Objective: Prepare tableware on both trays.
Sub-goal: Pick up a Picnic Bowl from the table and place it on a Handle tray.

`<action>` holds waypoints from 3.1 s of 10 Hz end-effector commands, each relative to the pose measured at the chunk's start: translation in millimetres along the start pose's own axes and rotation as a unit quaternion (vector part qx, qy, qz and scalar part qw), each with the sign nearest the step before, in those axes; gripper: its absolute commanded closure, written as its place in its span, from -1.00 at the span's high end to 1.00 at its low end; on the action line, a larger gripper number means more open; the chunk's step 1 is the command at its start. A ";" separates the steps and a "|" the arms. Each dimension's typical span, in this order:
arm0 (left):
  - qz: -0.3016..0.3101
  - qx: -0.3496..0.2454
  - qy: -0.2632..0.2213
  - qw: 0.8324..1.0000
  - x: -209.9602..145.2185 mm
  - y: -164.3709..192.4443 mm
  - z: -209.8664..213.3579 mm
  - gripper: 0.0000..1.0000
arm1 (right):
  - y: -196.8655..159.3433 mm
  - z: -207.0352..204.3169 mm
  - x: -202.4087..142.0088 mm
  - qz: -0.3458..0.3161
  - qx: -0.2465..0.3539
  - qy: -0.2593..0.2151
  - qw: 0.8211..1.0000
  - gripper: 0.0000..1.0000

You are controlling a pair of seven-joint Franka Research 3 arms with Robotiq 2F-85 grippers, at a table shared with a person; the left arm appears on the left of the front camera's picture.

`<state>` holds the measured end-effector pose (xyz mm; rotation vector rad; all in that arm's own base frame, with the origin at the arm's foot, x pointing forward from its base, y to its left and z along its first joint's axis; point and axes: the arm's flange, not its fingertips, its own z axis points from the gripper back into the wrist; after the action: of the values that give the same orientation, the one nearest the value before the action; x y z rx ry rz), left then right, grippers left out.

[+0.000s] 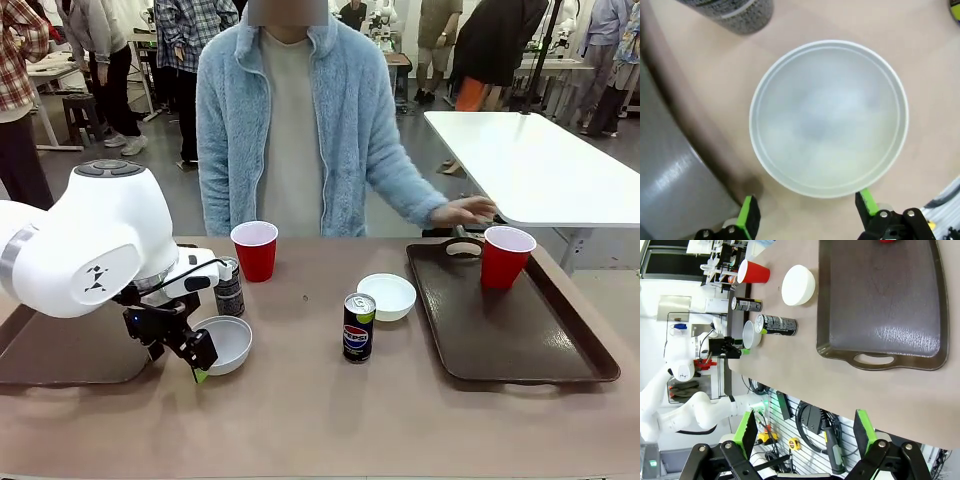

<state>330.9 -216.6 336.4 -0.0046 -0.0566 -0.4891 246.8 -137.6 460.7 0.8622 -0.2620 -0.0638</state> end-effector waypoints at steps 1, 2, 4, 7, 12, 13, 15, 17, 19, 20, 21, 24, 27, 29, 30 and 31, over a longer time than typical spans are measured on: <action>0.015 -0.009 -0.004 1.000 -73.6 -6.6 -4.6 1.00 | 0.7 0.5 1.2 -0.001 0.013 -0.003 1.000 1.00; 0.010 -0.019 -0.011 1.000 -72.8 -11.0 -0.9 1.00 | 0.7 0.5 1.2 -0.001 0.013 -0.003 1.000 1.00; 0.008 -0.034 -0.045 0.998 -65.4 -13.4 -5.4 1.00 | 0.7 0.5 1.2 -0.001 0.013 -0.003 1.000 1.00; 0.019 -0.046 -0.098 0.994 -48.8 -9.5 -13.1 1.00 | 0.7 0.5 1.2 -0.001 0.013 -0.003 1.000 1.00; 0.043 -0.036 -0.149 0.987 -27.9 2.8 -16.2 1.00 | 0.7 0.5 1.2 -0.001 0.013 -0.003 1.000 1.00; 0.041 -0.033 -0.158 0.986 -26.7 2.8 -15.0 1.00 | 0.7 0.5 1.2 -0.001 0.013 -0.003 1.000 1.00; 0.033 -0.036 -0.168 0.985 -30.3 -0.2 -7.4 1.00 | 0.7 0.5 1.2 -0.001 0.013 -0.003 1.000 1.00; 0.021 -0.039 -0.180 0.983 -37.2 -6.1 3.6 1.00 | 0.7 0.5 1.2 -0.001 0.013 -0.003 1.000 1.00; 0.023 -0.031 -0.180 0.983 -36.1 -5.3 5.3 1.00 | 0.7 0.5 1.2 -0.001 0.013 -0.003 1.000 1.00; 0.030 -0.022 -0.176 0.984 -32.9 -0.7 2.5 1.00 | 0.7 0.5 1.2 -0.001 0.013 -0.003 1.000 1.00; 0.034 -0.008 -0.172 0.985 -29.1 3.9 -0.8 1.00 | 0.7 0.5 1.2 -0.001 0.013 -0.003 1.000 1.00; 0.030 0.027 -0.159 0.987 -28.6 7.0 -0.1 1.00 | 0.7 0.5 1.2 -0.001 0.013 -0.003 1.000 1.00; 0.047 0.040 -0.101 0.993 -24.0 18.6 -11.2 -0.14 | 0.7 0.5 1.2 -0.001 0.013 -0.003 1.000 1.00; 0.055 0.048 -0.085 0.994 -23.0 21.0 -12.6 -1.00 | 0.7 0.5 1.2 -0.001 0.013 -0.003 1.000 1.00; 0.058 0.048 -0.083 0.994 -23.4 20.8 -12.2 -0.24 | 0.7 0.5 1.2 -0.001 0.013 -0.003 1.000 1.00; 0.060 0.048 -0.083 0.994 -23.2 20.6 -11.0 -1.00 | 0.7 0.5 1.2 -0.001 0.013 -0.003 1.000 1.00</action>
<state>365.9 -205.6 335.1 0.0124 -0.2204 -0.4108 246.9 -137.6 460.6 0.8622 -0.2618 -0.0638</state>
